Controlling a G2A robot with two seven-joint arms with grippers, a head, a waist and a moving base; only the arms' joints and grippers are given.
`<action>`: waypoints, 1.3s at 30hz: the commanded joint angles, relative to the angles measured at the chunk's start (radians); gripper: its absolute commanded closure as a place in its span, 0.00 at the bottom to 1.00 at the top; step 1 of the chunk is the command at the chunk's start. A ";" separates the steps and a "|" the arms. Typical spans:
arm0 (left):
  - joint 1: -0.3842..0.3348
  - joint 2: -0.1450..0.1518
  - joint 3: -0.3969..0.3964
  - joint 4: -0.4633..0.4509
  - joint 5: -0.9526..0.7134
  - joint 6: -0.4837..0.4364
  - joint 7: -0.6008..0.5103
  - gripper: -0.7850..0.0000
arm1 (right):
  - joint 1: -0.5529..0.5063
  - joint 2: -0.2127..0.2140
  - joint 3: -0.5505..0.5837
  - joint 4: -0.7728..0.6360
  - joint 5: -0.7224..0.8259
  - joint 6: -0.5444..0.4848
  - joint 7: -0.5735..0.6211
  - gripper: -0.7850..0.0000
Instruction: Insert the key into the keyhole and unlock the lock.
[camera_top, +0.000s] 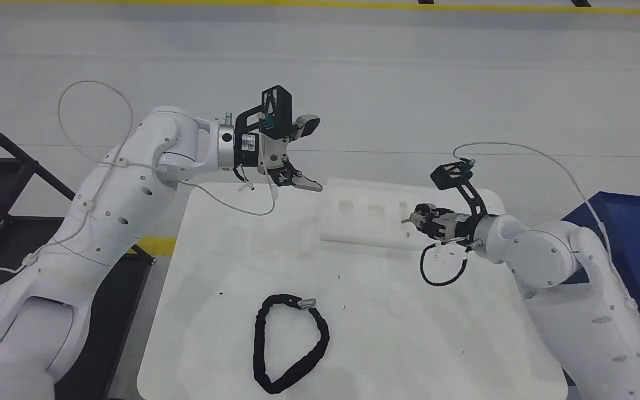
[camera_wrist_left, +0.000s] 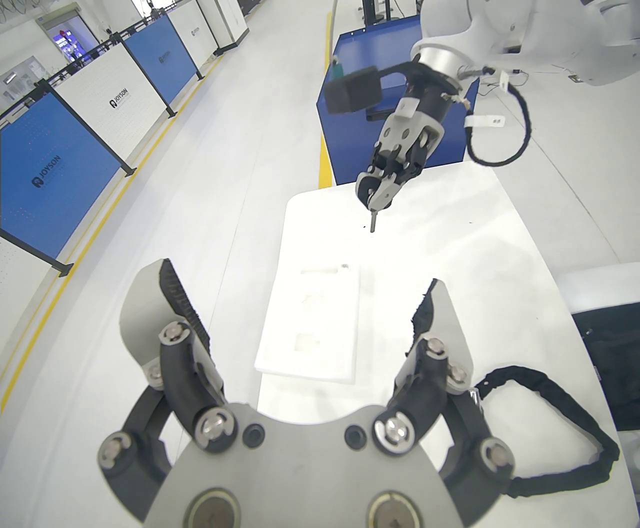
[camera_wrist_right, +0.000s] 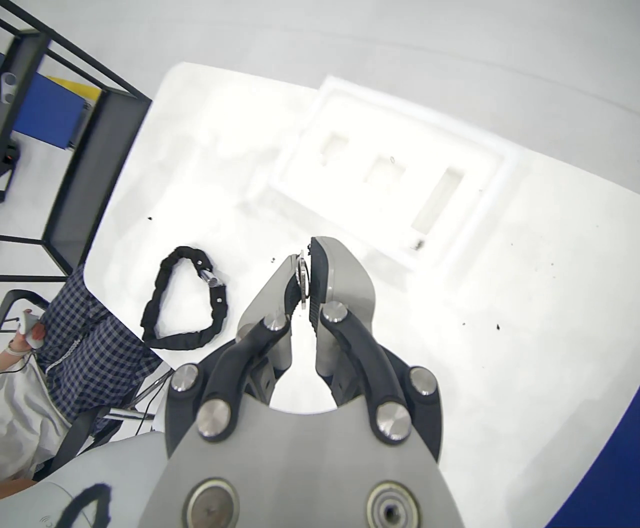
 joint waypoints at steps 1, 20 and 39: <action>0.000 0.000 0.000 0.000 0.000 0.000 0.000 0.00 | -0.046 0.004 0.042 -0.029 0.022 -0.025 -0.041 1.00; 0.000 0.000 0.000 0.000 0.000 0.000 0.000 0.00 | -0.147 0.012 0.134 -0.065 0.085 -0.094 -0.153 1.00; 0.169 0.021 0.009 0.065 0.142 0.000 0.095 0.00 | -0.147 0.012 0.134 -0.065 0.085 -0.094 -0.153 1.00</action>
